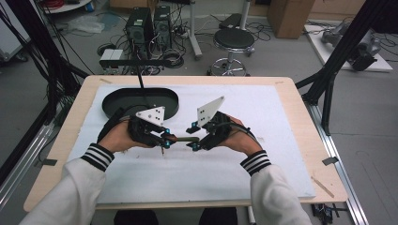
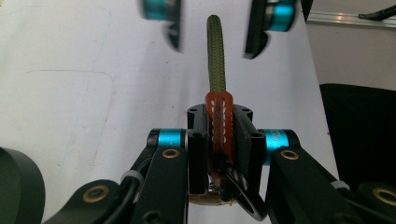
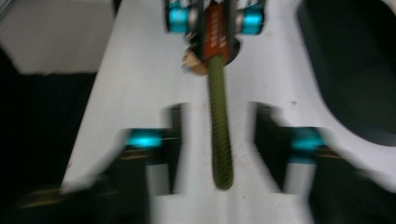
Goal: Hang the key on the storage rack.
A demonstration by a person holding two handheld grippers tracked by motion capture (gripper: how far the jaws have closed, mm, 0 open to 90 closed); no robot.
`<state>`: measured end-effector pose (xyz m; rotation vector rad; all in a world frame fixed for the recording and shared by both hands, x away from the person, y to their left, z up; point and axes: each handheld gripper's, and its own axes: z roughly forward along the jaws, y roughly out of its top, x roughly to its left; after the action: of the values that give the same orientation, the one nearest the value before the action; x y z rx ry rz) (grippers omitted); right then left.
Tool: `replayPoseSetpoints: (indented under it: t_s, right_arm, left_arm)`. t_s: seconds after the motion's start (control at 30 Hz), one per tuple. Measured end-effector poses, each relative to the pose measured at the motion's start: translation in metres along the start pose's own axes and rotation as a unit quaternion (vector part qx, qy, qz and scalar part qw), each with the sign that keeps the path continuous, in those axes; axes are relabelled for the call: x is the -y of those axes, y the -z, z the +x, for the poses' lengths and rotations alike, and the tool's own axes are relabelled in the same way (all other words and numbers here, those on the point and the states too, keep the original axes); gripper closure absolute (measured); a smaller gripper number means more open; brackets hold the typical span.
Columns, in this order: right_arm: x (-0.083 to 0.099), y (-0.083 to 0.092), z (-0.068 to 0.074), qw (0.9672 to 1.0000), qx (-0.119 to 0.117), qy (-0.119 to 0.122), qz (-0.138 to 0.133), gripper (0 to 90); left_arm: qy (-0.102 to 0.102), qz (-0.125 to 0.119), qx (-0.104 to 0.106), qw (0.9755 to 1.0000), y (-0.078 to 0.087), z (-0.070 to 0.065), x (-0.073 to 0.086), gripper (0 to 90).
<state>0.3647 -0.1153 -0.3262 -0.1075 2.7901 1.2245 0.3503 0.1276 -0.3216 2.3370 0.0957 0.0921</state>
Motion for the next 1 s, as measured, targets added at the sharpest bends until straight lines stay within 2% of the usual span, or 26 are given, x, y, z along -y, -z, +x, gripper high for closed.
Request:
replayPoseSetpoints:
  t_s: [0.07,0.1,0.13,0.17,0.33,0.43,0.5,0.57,0.67,0.83,0.97,1.0]
  right_arm:
    - [0.001,-0.001,0.002,0.9993,0.036,-0.010,-0.008,9.2]
    - [0.001,-0.001,0.002,0.9984,0.054,-0.013,-0.012,8.2]
    - [0.002,0.001,0.002,0.9979,0.058,-0.017,-0.022,6.5]
    - [0.003,0.002,0.002,0.9972,0.063,-0.023,-0.034,0.9]
    - [0.008,0.013,0.002,0.9936,0.082,-0.044,-0.063,0.3]
    - [0.013,0.021,0.003,0.9901,0.104,-0.055,-0.077,0.3]
    - [0.019,0.028,0.004,0.9864,0.119,-0.067,-0.091,0.3]
    - [0.027,0.037,0.005,0.9819,0.135,-0.081,-0.106,0.3]
    - [0.039,0.049,0.008,0.9733,0.165,-0.100,-0.124,0.3]
    - [0.060,0.065,0.016,0.9587,0.208,-0.127,-0.147,0.3]
    - [0.080,0.076,0.023,0.9418,0.248,-0.153,-0.168,0.3]
    - [0.082,0.077,0.025,0.9395,0.254,-0.158,-0.167,0.3]
  left_arm:
    - [0.002,-0.003,-0.003,1.0000,0.001,0.000,0.000,77.5]
    - [0.002,-0.006,-0.005,1.0000,0.001,0.000,0.000,77.5]
    - [0.002,-0.007,-0.008,0.9999,0.002,0.000,0.000,77.5]
    - [0.003,-0.008,-0.009,0.9999,0.003,0.001,0.000,77.5]
    - [0.007,-0.028,-0.031,0.9991,0.009,0.000,-0.001,77.6]
    - [0.015,-0.039,-0.042,0.9983,0.014,0.002,0.000,77.6]
    - [0.025,-0.049,-0.053,0.9971,0.017,0.003,0.001,77.6]
    - [0.036,-0.059,-0.060,0.9958,0.020,0.005,0.003,77.6]
    - [0.052,-0.072,-0.080,0.9928,0.025,0.009,0.007,77.6]
    - [0.073,-0.101,-0.117,0.9853,0.033,0.014,0.012,77.6]
    - [0.088,-0.125,-0.151,0.9767,0.039,0.018,0.015,77.6]
    - [0.098,-0.133,-0.160,0.9732,0.041,0.019,0.016,77.6]
